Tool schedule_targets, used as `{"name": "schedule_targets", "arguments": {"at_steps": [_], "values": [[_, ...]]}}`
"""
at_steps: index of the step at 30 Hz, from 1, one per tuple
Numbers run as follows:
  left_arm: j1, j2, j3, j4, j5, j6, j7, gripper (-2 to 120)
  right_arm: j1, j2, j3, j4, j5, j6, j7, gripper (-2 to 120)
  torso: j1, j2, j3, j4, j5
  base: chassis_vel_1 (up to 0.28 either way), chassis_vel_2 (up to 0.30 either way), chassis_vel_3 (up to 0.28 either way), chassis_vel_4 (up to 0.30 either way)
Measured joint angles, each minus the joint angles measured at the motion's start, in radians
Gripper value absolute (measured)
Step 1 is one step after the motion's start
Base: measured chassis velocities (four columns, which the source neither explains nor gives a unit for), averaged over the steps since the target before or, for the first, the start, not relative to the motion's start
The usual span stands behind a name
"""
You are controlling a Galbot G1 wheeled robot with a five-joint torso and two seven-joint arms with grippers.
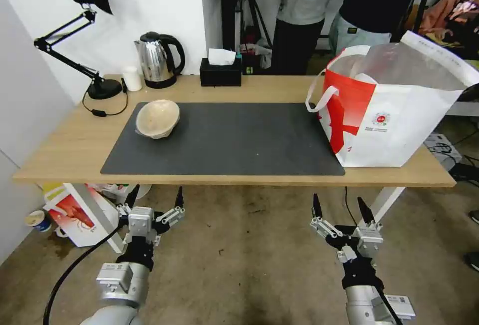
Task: Pick up the trash from the table and place it into the takeout bag.
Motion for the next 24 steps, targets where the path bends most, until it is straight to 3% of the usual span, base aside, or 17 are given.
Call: {"name": "schedule_targets", "arguments": {"at_steps": [24], "values": [[0.000,0.000,0.000,0.000,0.000,0.000,0.000,100,0.000,0.000,0.000,0.000,-0.001,0.000,0.000,100,0.000,0.000,0.000,0.0000,0.0000,0.000,0.000,0.000,0.000]]}}
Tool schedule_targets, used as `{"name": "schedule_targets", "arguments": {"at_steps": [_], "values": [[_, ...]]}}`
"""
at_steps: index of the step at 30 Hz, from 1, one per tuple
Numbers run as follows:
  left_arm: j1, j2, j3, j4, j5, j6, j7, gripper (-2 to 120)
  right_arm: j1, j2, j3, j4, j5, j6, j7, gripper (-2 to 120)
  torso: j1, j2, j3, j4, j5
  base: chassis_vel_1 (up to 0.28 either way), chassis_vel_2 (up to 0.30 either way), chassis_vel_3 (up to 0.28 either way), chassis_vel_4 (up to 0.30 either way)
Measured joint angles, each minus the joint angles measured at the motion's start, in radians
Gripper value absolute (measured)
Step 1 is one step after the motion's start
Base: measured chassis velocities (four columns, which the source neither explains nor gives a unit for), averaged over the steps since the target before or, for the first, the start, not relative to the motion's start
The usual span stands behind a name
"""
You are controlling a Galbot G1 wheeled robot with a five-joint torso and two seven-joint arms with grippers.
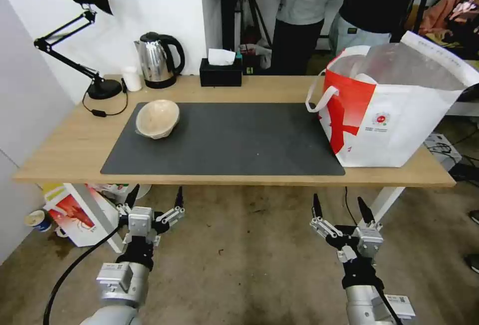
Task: Pick up the trash from the table and place it into the takeout bag.
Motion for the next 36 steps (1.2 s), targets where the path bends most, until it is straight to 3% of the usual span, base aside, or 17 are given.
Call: {"name": "schedule_targets", "arguments": {"at_steps": [20,29,36], "values": [[-0.003,0.000,0.003,-0.006,-0.025,0.013,-0.005,100,0.000,0.000,0.000,0.000,0.000,0.000,0.000,100,0.000,0.000,0.000,0.0001,0.0000,0.000,0.000,0.000,0.000],[-0.044,-0.009,0.041,-0.078,-0.281,0.146,-0.071,100,0.000,0.000,0.000,0.000,0.000,0.000,0.000,100,0.000,0.000,0.000,0.0000,0.0000,0.000,0.000,0.000,0.000],[-0.061,-0.013,0.059,-0.109,-0.394,0.204,-0.099,100,0.000,0.000,0.000,0.000,0.000,0.000,0.000,100,0.000,0.000,0.000,0.0000,0.0000,0.000,0.000,0.000,0.000]]}}
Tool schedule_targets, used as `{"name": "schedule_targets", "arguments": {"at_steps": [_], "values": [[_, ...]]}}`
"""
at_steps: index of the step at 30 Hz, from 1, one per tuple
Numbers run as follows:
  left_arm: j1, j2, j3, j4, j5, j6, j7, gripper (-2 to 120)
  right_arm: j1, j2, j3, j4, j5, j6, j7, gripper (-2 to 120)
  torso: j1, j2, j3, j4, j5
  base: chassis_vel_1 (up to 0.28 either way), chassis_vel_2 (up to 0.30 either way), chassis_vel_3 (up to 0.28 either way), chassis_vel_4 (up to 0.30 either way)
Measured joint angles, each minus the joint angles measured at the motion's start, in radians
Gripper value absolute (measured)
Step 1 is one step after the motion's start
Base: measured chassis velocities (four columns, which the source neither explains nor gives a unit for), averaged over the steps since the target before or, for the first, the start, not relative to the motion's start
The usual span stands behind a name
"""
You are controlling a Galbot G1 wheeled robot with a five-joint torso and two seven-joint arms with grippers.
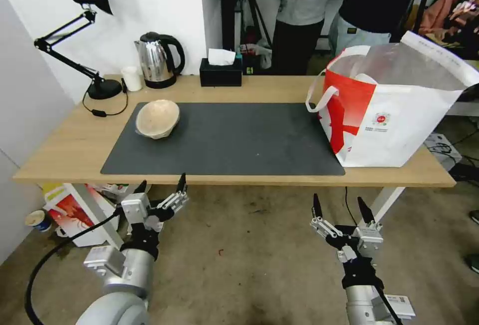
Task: Pick up the trash from the table and place it into the takeout bag.
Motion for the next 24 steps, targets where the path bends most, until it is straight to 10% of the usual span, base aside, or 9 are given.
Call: {"name": "schedule_targets", "arguments": {"at_steps": [24], "values": [[-0.054,-0.009,0.055,-0.094,-0.560,0.170,-0.082,100,0.000,0.000,0.000,0.000,0.000,0.000,0.000,100,0.000,0.000,0.000,0.0000,0.0000,0.000,0.000,0.000,0.000]]}}
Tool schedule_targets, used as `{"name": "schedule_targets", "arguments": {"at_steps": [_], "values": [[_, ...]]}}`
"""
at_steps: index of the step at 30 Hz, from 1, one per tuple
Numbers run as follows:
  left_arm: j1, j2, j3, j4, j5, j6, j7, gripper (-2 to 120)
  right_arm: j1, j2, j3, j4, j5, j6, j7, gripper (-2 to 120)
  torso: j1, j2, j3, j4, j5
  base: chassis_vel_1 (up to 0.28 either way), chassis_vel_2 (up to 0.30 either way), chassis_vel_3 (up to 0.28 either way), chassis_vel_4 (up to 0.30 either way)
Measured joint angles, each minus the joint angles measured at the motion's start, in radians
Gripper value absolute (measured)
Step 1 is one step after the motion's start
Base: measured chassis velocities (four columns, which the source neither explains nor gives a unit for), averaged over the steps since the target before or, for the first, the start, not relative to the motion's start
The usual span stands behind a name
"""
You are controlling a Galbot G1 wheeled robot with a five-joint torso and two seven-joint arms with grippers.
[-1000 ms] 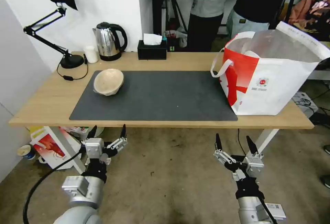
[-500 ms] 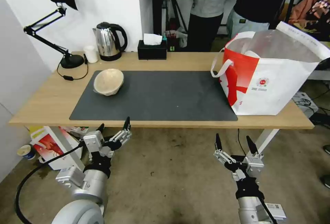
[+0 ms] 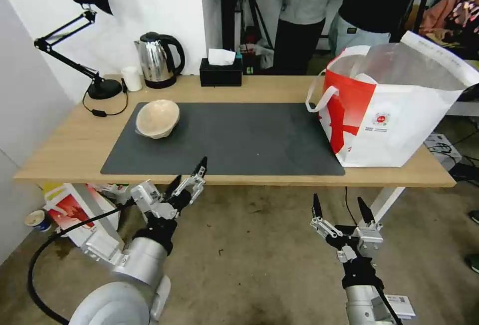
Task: Pick up the trash from the table and place it into the takeout bag.
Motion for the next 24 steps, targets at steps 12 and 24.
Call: {"name": "schedule_targets", "arguments": {"at_steps": [12,24], "values": [[-0.041,0.038,-0.059,0.001,-0.100,0.006,-0.042,100,0.000,0.000,0.000,0.000,0.000,0.000,0.000,100,0.000,0.000,0.000,0.0000,-0.0003,0.000,0.000,0.000,0.000],[-0.196,0.190,-0.299,0.002,-0.446,0.016,-0.199,100,0.000,0.000,0.000,0.000,0.000,0.000,0.000,100,0.000,0.000,0.000,0.0000,-0.0003,0.000,0.000,0.000,0.000]]}}
